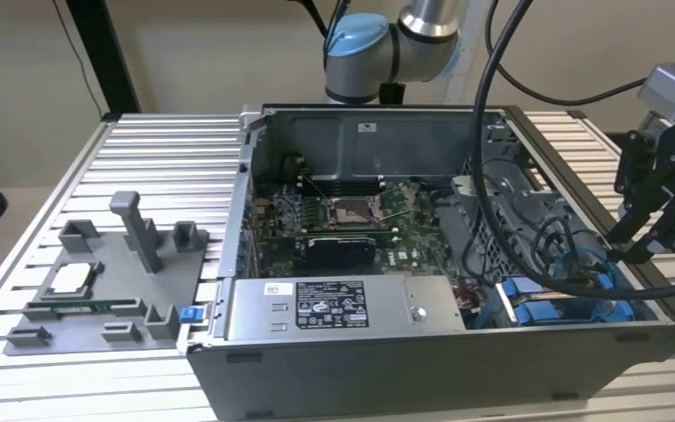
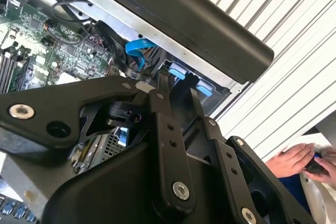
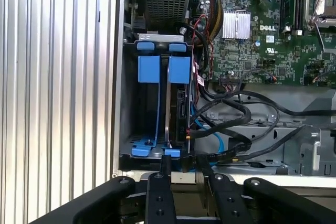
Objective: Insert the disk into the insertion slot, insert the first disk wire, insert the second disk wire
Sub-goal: 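Insert the second disk wire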
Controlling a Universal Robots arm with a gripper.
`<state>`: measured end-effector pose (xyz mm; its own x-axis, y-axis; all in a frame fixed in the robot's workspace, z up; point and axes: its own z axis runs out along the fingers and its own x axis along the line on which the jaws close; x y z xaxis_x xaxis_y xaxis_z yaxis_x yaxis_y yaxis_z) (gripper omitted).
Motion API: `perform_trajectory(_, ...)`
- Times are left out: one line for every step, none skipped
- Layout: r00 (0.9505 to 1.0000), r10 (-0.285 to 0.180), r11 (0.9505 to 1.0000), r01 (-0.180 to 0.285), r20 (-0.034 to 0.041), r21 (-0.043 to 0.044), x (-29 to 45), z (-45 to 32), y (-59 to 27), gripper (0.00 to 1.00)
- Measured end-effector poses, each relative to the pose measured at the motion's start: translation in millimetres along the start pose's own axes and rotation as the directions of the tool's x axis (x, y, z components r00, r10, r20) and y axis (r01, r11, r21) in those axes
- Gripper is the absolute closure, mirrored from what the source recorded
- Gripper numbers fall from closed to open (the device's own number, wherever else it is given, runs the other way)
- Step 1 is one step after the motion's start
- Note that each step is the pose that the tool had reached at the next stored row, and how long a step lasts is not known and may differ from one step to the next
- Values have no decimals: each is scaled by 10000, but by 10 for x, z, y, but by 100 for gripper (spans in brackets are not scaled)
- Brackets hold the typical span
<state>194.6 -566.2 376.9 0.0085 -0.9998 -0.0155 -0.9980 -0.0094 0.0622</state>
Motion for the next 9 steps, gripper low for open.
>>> perform_trajectory(10000,0,10000,0,0,0,0,0,0,0)
perform_trajectory(10000,0,10000,0,0,0,0,0,0,0)
perform_trajectory(10000,0,10000,0,3,0,0,3,0,0)
perform_trajectory(10000,-1,10000,1,10,0,0,8,-1,0)
perform_trajectory(10000,-1,10000,1,18,0,0,14,-1,0)
perform_trajectory(10000,-2,10000,2,23,0,0,20,-2,0)
perform_trajectory(10000,-2,10000,2,31,0,0,28,-2,0)
perform_trajectory(10000,-2,10000,2,39,0,0,37,-3,0)
perform_trajectory(10000,-4,10000,4,46,-1,0,42,-3,0)
